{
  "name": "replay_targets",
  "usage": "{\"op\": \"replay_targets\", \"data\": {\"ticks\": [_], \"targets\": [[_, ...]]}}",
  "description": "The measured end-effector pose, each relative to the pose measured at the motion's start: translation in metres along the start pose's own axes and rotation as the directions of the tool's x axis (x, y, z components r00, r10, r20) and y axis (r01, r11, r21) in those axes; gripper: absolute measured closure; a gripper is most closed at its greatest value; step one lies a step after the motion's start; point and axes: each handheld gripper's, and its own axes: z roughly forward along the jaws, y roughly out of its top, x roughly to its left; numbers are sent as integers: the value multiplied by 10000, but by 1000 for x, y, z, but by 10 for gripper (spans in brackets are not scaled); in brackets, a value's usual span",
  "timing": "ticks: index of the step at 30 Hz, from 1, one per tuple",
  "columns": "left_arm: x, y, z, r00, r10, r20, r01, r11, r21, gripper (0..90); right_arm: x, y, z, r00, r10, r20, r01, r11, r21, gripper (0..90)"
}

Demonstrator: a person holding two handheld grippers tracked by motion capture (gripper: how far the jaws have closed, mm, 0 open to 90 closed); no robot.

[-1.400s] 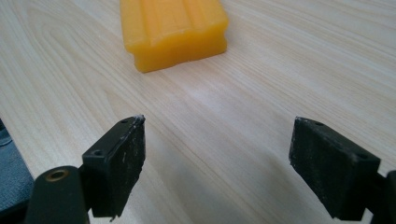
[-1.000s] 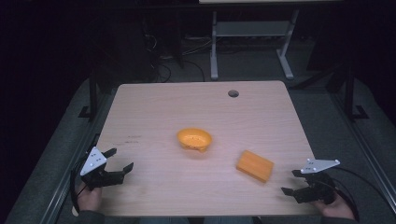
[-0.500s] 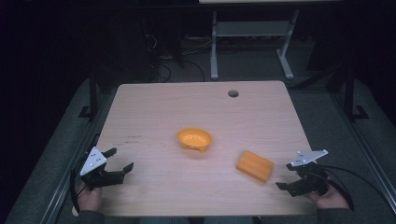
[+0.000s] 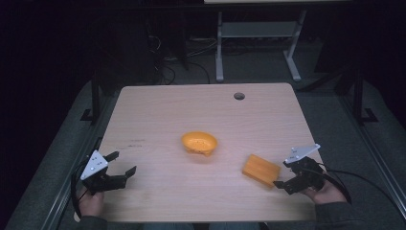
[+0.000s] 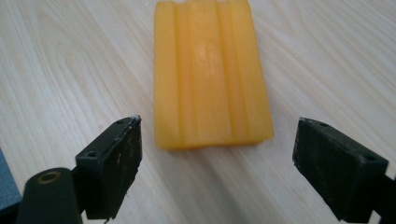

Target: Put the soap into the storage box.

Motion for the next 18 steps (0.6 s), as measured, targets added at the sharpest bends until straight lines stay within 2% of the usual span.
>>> {"op": "replay_targets", "data": {"ticks": [7,18], "targets": [[1,0,0,9999,108,42,-108,9999,67,139,2,18,10,9989,-441,-187,448,9982,388,149],[0,0,0,10000,56,69,-56,10000,9,139,4,34,28,9976,-589,-374,619,9947,827,141]]}}
